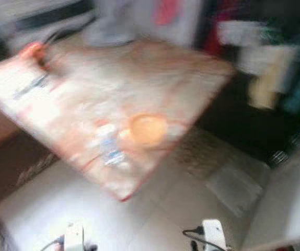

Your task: Restocking fridge

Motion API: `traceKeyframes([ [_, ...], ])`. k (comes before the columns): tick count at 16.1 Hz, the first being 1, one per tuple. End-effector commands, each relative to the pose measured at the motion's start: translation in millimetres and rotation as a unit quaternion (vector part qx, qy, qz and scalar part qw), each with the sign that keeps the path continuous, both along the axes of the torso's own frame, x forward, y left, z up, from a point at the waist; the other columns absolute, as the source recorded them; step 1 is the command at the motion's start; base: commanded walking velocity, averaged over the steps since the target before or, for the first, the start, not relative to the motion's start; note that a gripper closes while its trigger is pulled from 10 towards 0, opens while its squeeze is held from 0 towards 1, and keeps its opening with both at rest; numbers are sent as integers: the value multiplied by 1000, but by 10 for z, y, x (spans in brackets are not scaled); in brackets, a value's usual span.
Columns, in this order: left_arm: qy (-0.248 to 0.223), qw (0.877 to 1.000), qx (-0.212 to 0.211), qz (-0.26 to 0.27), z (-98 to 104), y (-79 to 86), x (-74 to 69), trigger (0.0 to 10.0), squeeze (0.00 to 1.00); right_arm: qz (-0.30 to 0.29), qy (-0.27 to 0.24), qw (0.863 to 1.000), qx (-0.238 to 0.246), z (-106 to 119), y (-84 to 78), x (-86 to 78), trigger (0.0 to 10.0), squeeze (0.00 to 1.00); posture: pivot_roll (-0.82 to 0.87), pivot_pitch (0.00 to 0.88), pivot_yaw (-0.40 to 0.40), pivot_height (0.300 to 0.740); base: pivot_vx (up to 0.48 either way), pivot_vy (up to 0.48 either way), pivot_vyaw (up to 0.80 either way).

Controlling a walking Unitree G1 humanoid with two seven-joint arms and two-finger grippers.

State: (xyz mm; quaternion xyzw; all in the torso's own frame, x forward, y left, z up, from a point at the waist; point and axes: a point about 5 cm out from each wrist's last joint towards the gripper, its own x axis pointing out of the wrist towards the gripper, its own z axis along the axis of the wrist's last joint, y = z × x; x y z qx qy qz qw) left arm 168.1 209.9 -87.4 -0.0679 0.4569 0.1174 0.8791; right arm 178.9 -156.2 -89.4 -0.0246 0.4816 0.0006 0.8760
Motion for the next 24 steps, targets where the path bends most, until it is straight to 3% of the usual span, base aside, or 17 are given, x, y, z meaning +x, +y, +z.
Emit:
traceKeyframes([
  [1, 15, 1000, -1, -6, -31, -28, -53, 10000, 0, -2, 9, 1000, -2, -25, -14, -54, 10000, 0, -69, 73, -66, 740, 0, 0, 625],
  [7, -9, 1000, 16, -20, 10, -13, 16, 10000, 0, -21, 5, 1000, 4, -14, -7, -30, 10000, 0, -65, 49, -63, 740, 0, 0, 146],
  [9, -45, 995, 57, -67, 78, -1, 115, 10000, 0, -18, 3, 1000, 2, -4, -10, -8, 10000, 0, -50, 40, -65, 740, 0, 0, 0],
  [10, -63, 994, 67, -61, 102, 7, 137, 10000, 0, -16, 2, 1000, 2, -2, -11, -4, 10000, 0, -51, 37, -66, 740, 0, 0, 0],
  [12, -181, 976, 105, -57, 348, 37, 406, 10000, 0, -17, 1, 1000, 1, -2, -17, -4, 10000, 0, -55, 32, -64, 740, 0, 0, 0],
  [14, -242, 959, 136, -50, 489, 84, 479, 10000, 0, -19, 2, 1000, -1, -5, -28, -12, 10000, 0, -52, 29, -66, 740, 0, 0, 0],
  [18, -307, 935, 169, -50, 625, 134, 449, 10000, 0, -13, 4, 1000, -3, -10, -48, -25, 10000, 0, -48, 19, -73, 740, 0, 0, 0],
  [19, -362, 913, 180, -42, 823, 127, 426, 10000, 0, -10, 3, 1000, -5, -9, -57, -25, 10000, 0, -48, 12, -78, 740, 0, 0, 0],
  [21, -405, 895, 187, -29, 1057, 88, 420, 10000, 0, -4, 4, 1000, -8, -7, -68, -22, 10000, 0, -45, 7, -79, 740, 0, 0, 0],
  [23, -454, 865, 213, -29, 1345, 9, 453, 10000, 0, -1, 4, 1000, -9, -7, -82, -23, 10000, 0, -40, 0, -80, 740, 0, 0, 0],
  [24, -468, 856, 218, -32, 1421, -16, 462, 10000, 0, 0, 5, 1000, -9, -7, -85, -24, 10000, 0, -41, 0, -79, 740, 0, 0, 0],
])
